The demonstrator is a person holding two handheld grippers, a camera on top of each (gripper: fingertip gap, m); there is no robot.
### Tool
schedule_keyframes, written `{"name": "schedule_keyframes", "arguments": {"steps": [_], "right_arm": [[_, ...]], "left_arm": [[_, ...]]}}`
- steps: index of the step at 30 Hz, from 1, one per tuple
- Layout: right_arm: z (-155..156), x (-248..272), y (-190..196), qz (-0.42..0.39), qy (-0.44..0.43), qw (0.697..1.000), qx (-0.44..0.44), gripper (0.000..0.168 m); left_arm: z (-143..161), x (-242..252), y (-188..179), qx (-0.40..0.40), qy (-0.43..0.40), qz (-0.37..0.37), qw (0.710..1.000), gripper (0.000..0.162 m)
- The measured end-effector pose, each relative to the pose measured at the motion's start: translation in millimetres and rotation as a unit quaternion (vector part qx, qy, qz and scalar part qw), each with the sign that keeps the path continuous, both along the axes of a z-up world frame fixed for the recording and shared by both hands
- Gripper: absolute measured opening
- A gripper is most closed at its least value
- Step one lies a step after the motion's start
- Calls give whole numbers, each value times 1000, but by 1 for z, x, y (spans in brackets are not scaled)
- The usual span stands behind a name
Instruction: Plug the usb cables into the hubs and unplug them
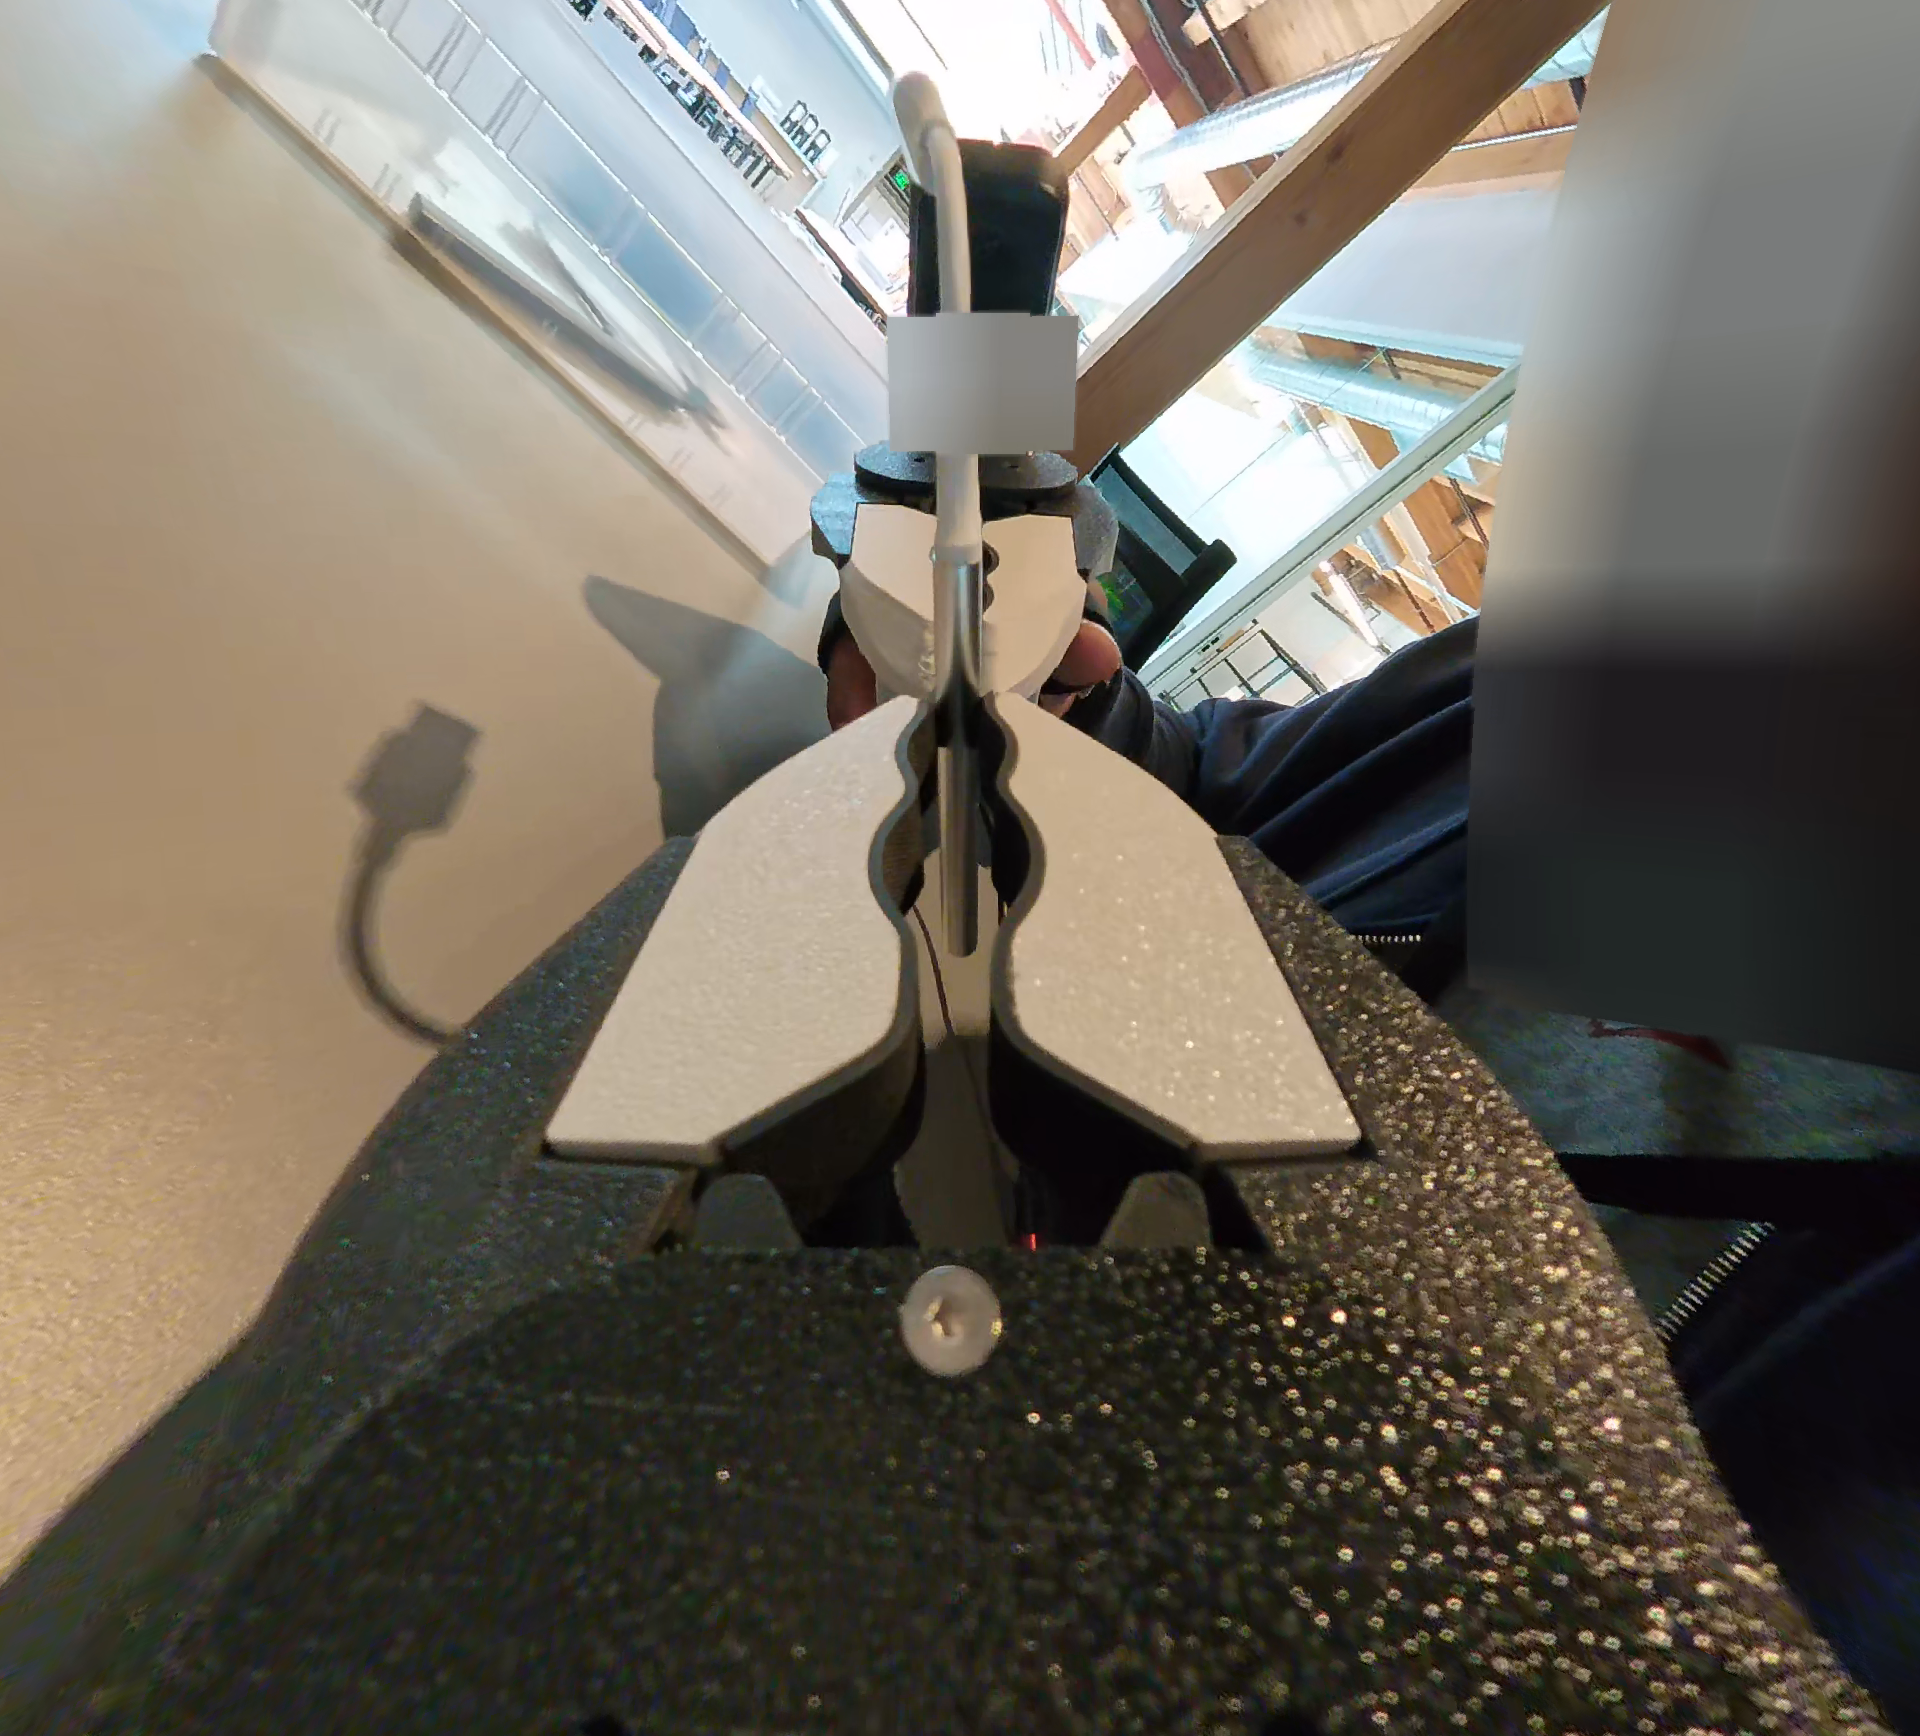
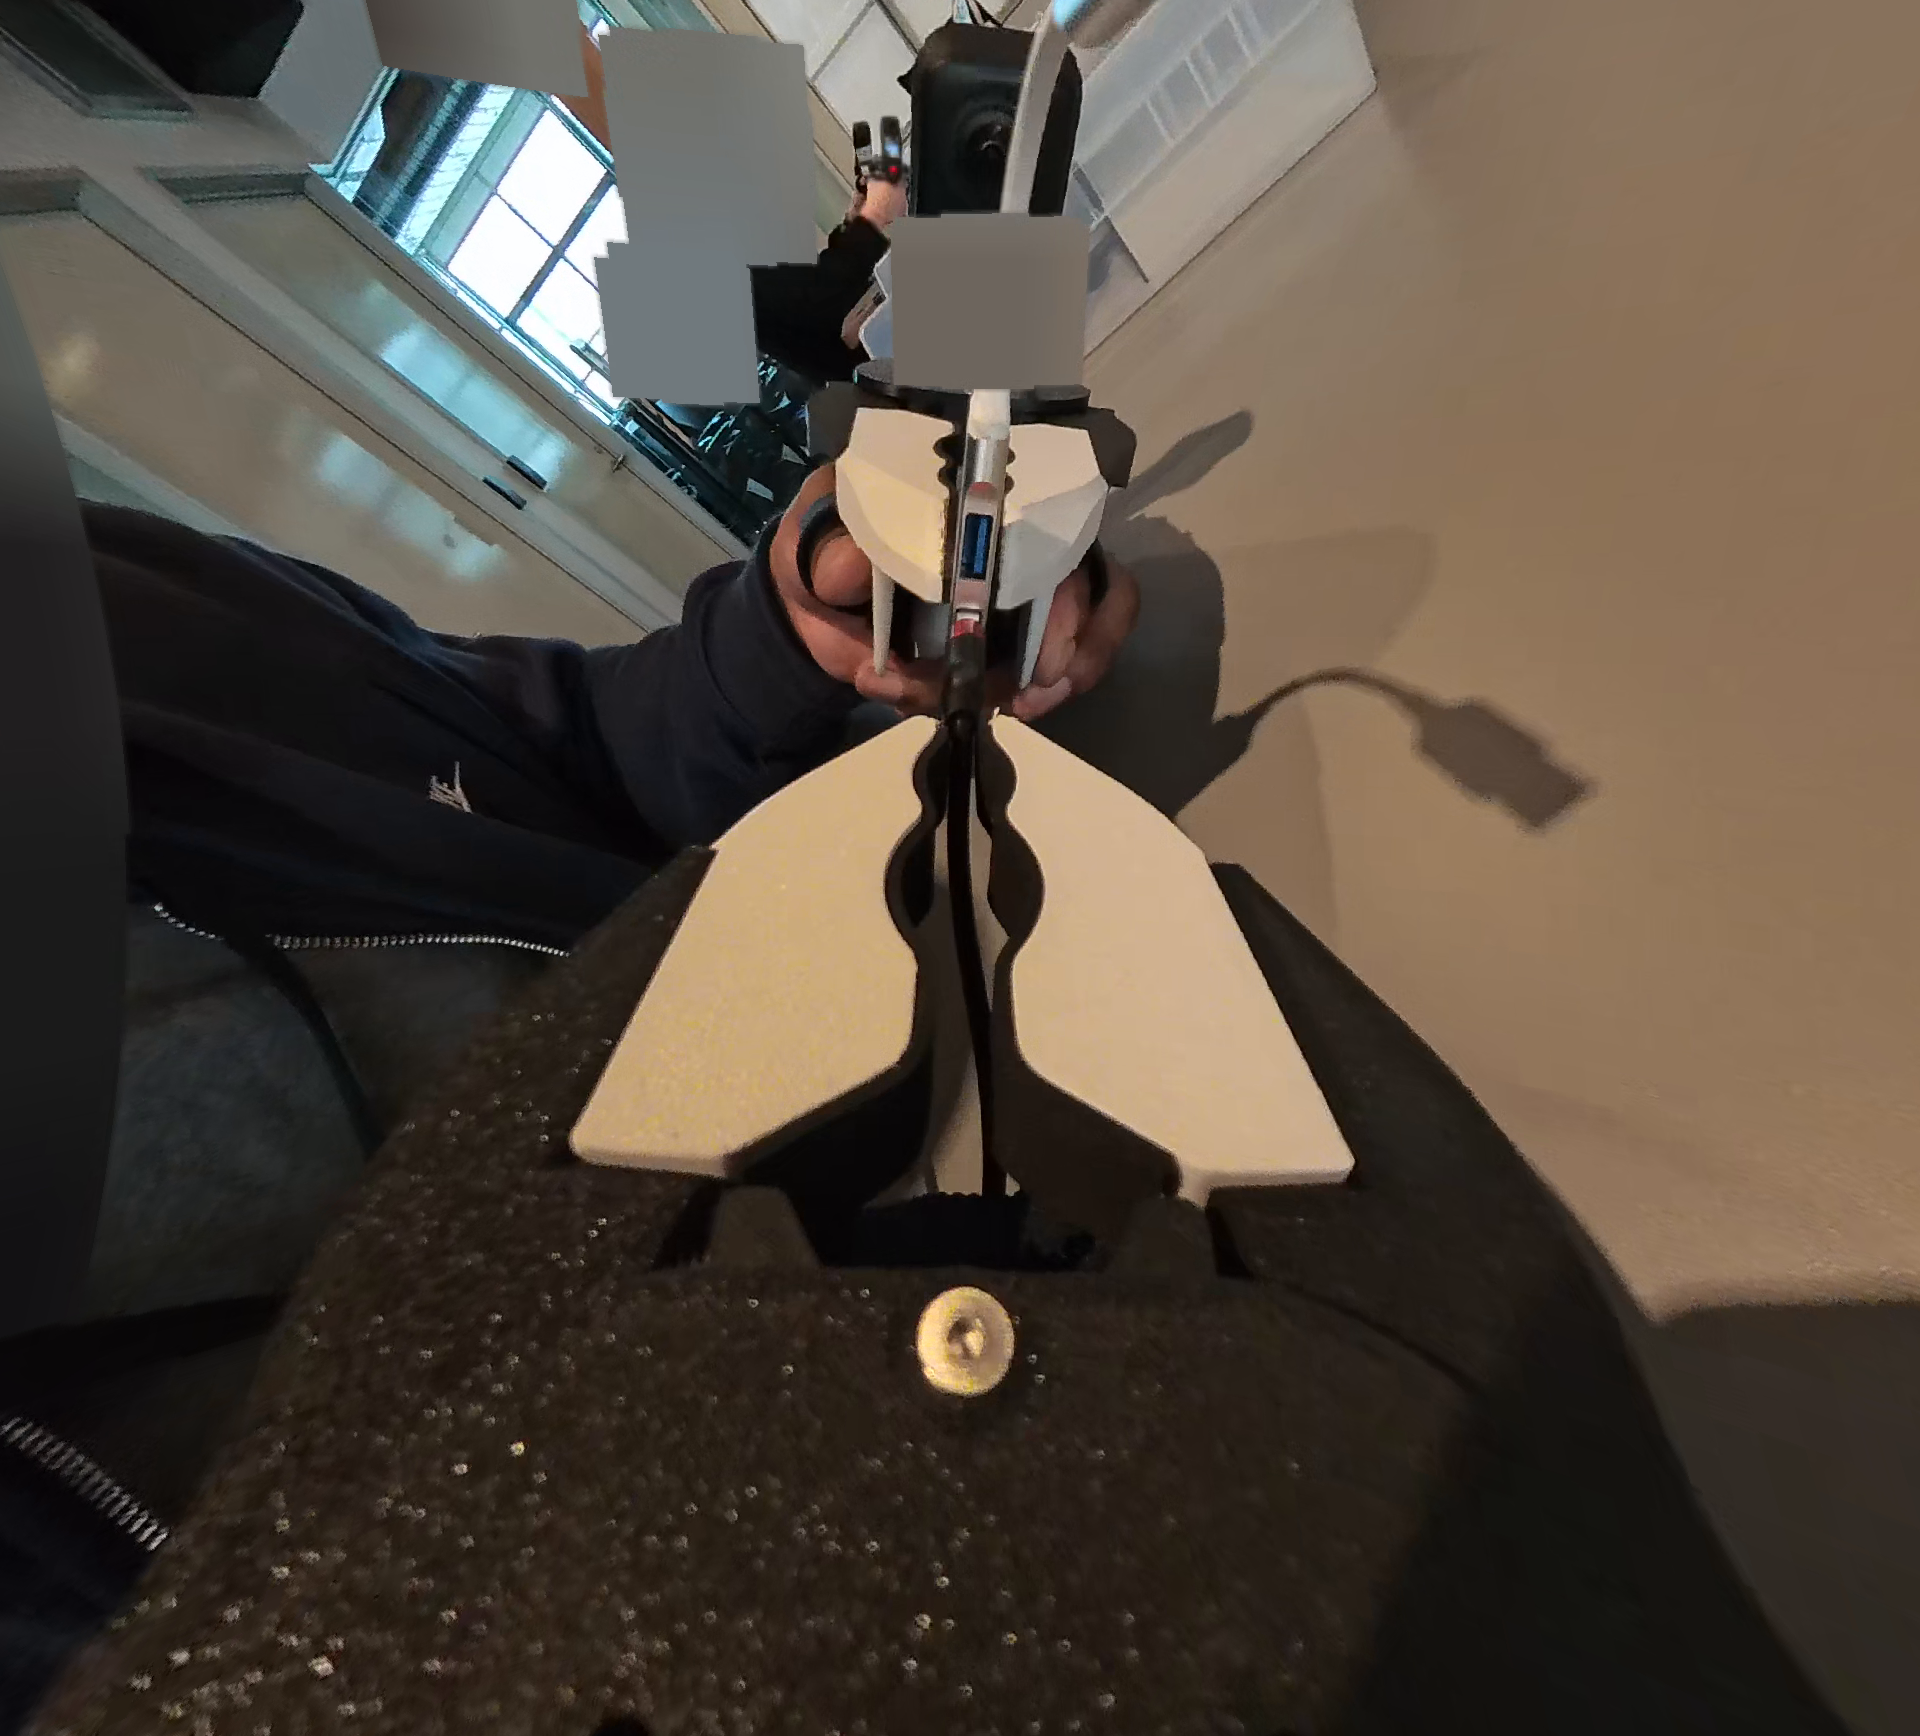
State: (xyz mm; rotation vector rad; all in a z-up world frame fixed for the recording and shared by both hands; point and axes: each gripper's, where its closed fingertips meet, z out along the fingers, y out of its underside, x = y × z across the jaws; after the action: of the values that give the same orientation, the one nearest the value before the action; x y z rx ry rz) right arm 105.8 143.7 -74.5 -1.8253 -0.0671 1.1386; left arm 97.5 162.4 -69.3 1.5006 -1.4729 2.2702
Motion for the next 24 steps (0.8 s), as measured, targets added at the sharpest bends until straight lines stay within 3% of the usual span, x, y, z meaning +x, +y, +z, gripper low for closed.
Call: {"name": "schedule_keyframes", "arguments": {"steps": [24], "right_arm": [[2, -1, 1, -12, -21, 1000, 10, 7]], "left_arm": [[6, 3, 0, 27, -37, 20, 999, 7]]}}
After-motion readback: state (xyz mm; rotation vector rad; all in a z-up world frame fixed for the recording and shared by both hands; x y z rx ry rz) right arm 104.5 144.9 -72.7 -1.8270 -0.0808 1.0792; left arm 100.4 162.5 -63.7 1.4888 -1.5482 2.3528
